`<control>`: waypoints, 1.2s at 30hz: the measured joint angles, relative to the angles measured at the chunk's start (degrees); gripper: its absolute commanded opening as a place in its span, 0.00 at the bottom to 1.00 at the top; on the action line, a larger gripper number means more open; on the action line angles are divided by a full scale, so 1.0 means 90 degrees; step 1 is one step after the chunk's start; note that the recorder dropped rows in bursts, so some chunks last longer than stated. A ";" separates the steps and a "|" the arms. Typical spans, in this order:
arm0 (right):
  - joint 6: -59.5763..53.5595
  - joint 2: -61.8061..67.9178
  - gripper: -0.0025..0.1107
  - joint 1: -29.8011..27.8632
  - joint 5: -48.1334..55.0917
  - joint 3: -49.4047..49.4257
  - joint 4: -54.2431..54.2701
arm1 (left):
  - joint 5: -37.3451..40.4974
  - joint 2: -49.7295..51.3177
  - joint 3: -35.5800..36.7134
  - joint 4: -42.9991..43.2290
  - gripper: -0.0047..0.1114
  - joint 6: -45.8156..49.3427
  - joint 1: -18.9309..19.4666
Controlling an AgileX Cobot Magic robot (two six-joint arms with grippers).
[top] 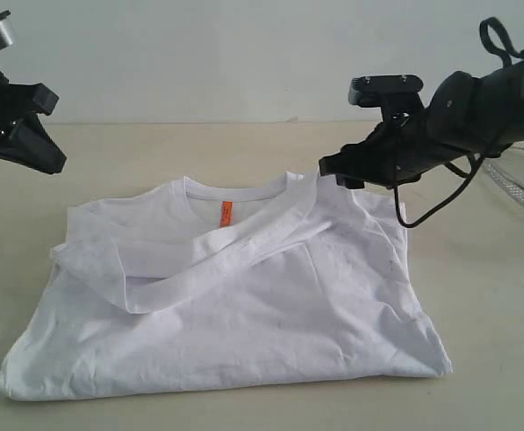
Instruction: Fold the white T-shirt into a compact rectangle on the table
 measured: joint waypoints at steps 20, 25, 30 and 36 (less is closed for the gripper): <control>-0.0230 0.0324 0.20 0.0432 0.0275 -0.0171 0.0000 | -0.0218 0.0720 0.0000 0.0012 0.11 0.0552 0.0000; -0.0258 0.0324 0.20 0.0432 0.0275 -0.0171 -0.0026 | -0.0218 0.1082 0.0000 0.0022 0.40 0.0945 0.0000; -0.0258 0.0324 0.20 0.0432 0.0275 -0.0171 -0.0042 | -0.0183 0.1140 0.0000 0.0022 0.58 0.1410 0.0000; -0.0285 0.0324 0.20 0.0432 0.0264 -0.0171 -0.0067 | 0.0065 0.1263 0.0000 -0.0020 0.57 0.2061 0.0000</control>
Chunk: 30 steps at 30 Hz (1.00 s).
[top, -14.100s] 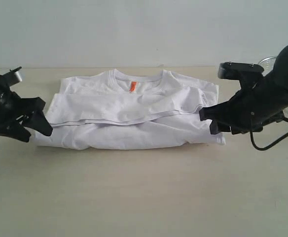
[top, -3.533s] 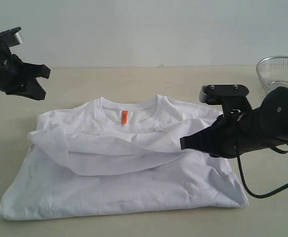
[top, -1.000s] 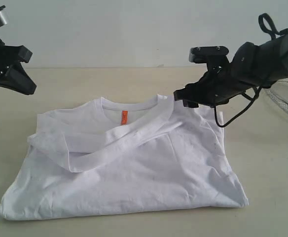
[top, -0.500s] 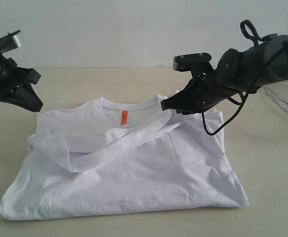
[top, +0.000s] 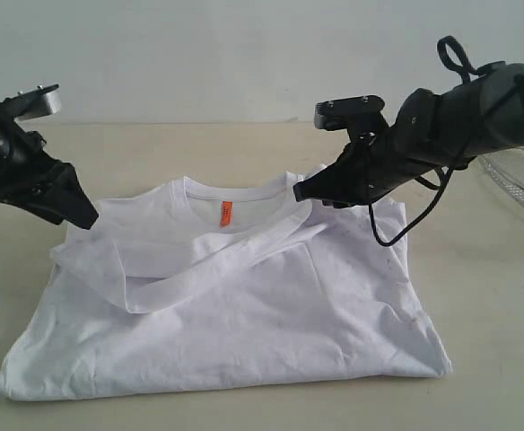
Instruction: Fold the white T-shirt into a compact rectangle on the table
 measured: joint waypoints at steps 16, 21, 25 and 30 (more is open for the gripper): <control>0.0000 0.0000 0.20 0.0000 0.0000 0.0000 0.0000 | -0.0068 0.0682 0.0000 -0.0566 0.57 0.0529 0.0000; 0.0000 0.0000 0.20 0.0000 -0.0025 0.0000 0.0000 | -0.0112 0.0744 0.0000 -0.0650 0.50 0.0699 -0.0164; 0.0000 0.0000 0.20 0.0000 -0.0050 0.0000 0.0000 | -0.0234 0.0747 0.0000 -0.0650 0.35 0.0737 -0.0370; 0.0000 0.0000 0.20 0.0000 -0.0050 0.0000 0.0000 | -0.0370 0.0747 0.0000 -0.0593 0.19 0.0737 -0.0433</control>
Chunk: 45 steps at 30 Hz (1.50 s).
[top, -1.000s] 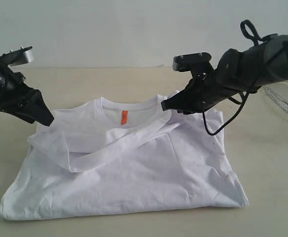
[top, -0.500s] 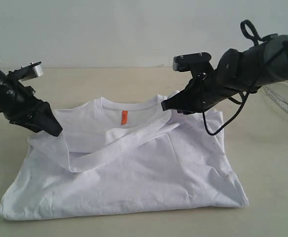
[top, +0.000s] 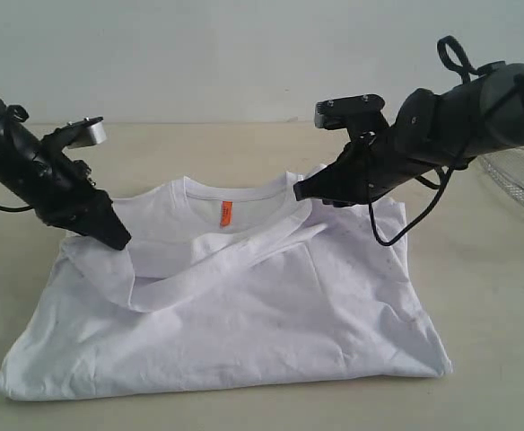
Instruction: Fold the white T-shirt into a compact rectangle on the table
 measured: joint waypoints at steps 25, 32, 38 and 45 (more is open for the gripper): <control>-0.0066 -0.0060 0.02 0.0000 0.0022 0.0000 -0.0053 | -0.0396 -0.0108 0.0000 0.0041 0.08 -0.0168 0.0070; 0.0013 -0.0410 0.02 -0.0362 0.0410 0.0000 -0.0053 | -0.0859 -0.0594 -0.0005 -0.0185 0.08 -0.0236 0.0423; 0.0013 -0.0495 0.02 -0.0375 0.0680 0.0000 -0.0053 | -0.1101 -0.0618 -0.0005 -0.0431 0.08 -0.0237 0.0444; 0.0051 -0.0732 0.02 -0.0501 0.0927 0.0000 -0.0053 | -0.1581 -0.0618 -0.0005 -0.0665 0.08 -0.0213 0.0444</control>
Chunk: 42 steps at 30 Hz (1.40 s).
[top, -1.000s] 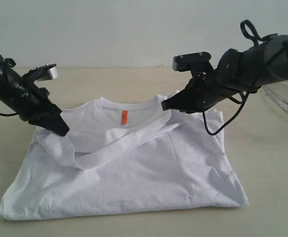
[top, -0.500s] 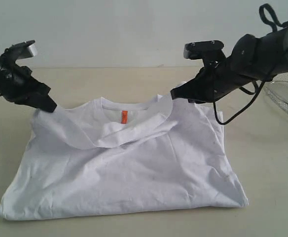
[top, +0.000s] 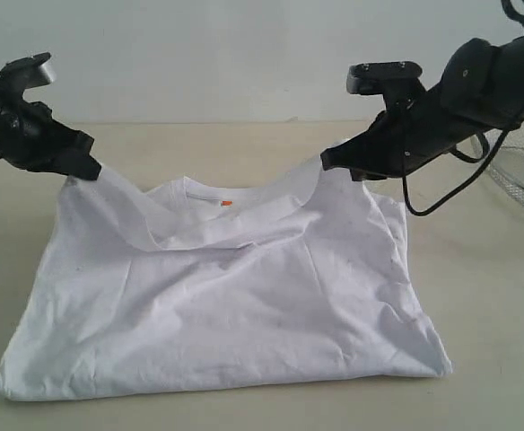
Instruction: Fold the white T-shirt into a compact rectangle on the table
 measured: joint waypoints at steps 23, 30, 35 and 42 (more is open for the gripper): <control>0.0175 -0.0064 0.02 -0.0289 -0.0074 0.0329 -0.0184 | -0.0738 0.0260 0.0000 -0.0158 0.08 0.0039 0.0000; 0.0231 -0.0064 0.02 -0.0289 -0.0110 0.0329 -0.0184 | -0.0838 0.0297 0.0000 -0.0187 0.08 0.0039 0.0000; 0.0231 -0.0064 0.02 -0.0289 0.0144 0.0329 -0.0184 | -0.1408 0.0297 0.0000 -0.0212 0.08 0.0039 0.0000; 0.0231 -0.0064 0.02 -0.0289 0.0185 0.0329 -0.0184 | -0.1560 0.0472 0.0000 -0.0330 0.14 0.0039 0.0000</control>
